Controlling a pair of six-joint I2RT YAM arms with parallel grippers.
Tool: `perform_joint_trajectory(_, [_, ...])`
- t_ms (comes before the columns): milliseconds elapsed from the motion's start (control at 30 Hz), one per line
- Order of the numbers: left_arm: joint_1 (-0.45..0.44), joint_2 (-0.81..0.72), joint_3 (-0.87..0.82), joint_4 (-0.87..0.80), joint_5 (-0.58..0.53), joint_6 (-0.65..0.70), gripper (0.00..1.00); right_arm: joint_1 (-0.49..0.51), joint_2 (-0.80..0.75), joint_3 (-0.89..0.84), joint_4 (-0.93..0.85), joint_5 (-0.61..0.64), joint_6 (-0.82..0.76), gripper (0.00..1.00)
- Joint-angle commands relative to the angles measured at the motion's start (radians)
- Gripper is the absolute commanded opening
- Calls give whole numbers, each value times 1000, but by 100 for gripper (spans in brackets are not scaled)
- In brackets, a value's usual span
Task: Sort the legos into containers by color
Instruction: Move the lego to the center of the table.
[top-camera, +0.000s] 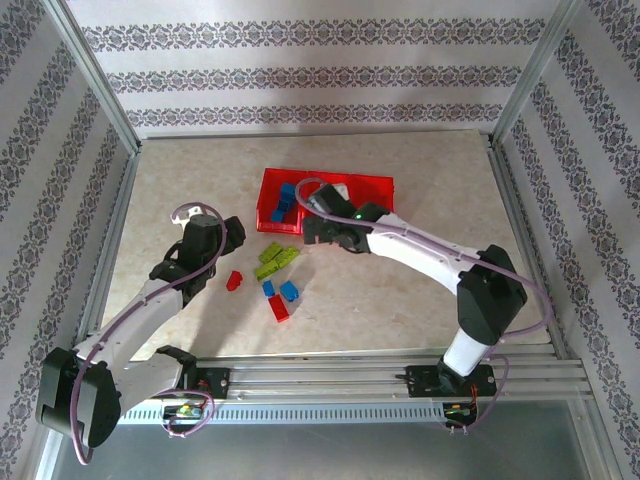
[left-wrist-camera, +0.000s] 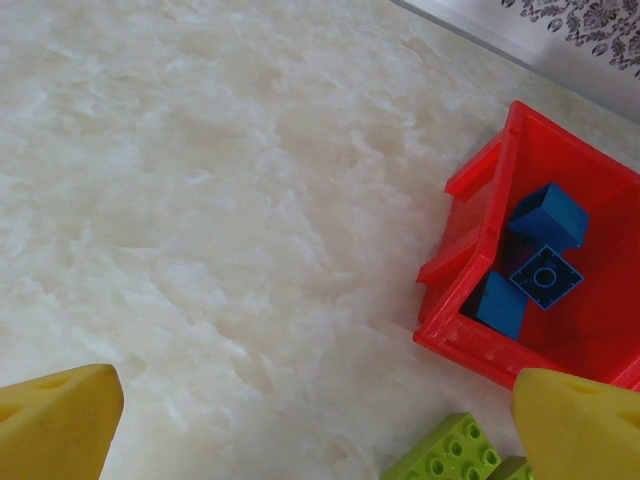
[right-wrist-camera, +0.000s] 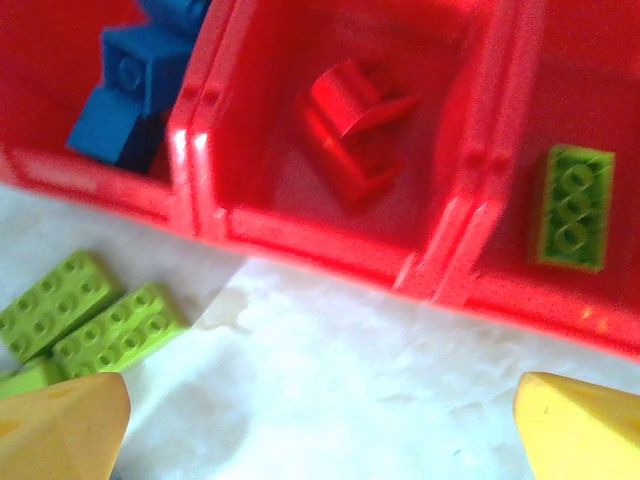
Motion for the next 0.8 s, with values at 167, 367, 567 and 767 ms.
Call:
perform_joint_trajectory(167, [18,-51,-32,1,-50,-23,100,105,219,161,-82,-33,76,98])
perform_joint_trajectory(367, [24,-64,-44,-4,-47,-21,100,120,313,241,-87,-39,80,98])
perform_joint_trajectory(567, [27,-62,-51,0,-40,-23,100,118,389,299,-101,-9,98,98])
perform_joint_trajectory(767, [31,-58,-56,6,-32,-24,100,115,446,338,-106,-21,104,98])
